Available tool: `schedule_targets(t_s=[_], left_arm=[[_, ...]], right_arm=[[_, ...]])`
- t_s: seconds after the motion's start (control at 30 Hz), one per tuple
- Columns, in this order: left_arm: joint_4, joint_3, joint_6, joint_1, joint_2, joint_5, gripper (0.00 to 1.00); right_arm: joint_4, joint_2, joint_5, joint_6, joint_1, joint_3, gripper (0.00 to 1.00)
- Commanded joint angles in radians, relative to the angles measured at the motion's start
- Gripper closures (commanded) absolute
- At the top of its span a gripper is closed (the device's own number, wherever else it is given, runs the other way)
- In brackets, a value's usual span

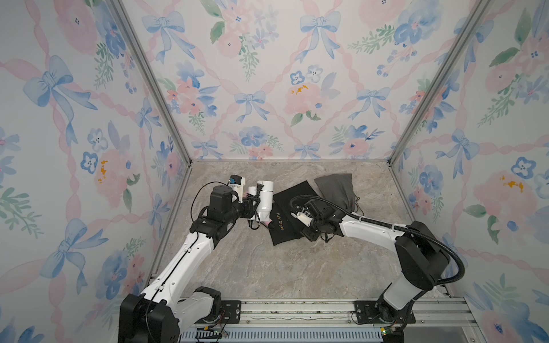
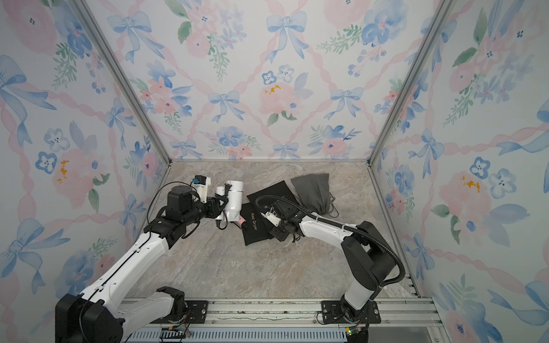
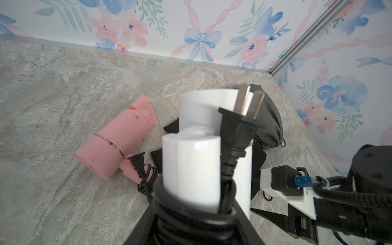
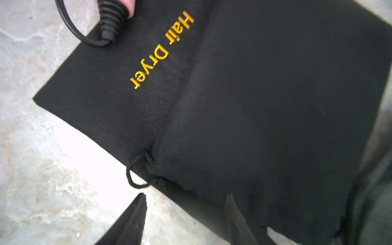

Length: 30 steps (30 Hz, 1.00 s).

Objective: Pack away hair dryers
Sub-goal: Adjust the drawstring bag at the center of the board.

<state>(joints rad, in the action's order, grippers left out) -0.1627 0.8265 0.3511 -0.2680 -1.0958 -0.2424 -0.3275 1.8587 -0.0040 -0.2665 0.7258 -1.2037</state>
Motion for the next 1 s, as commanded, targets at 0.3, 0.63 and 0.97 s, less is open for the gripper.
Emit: schedule_targets(t_s=[0.3,0.63,0.97], left_arm=[[0.052,0.010,0.008,0.048,0.047,0.000,0.96],[0.034,-0.007,0.021,0.109,0.086,0.011,0.97],[0.035,-0.004,0.030,0.121,0.078,-0.005,0.97]], right_arm=[[0.087,0.136,-0.109,0.077,-0.002,-0.087,0.86],[0.000,0.102,-0.169,0.316,0.008,-0.307,1.00],[0.008,0.123,-0.185,0.346,0.001,-0.371,0.22]])
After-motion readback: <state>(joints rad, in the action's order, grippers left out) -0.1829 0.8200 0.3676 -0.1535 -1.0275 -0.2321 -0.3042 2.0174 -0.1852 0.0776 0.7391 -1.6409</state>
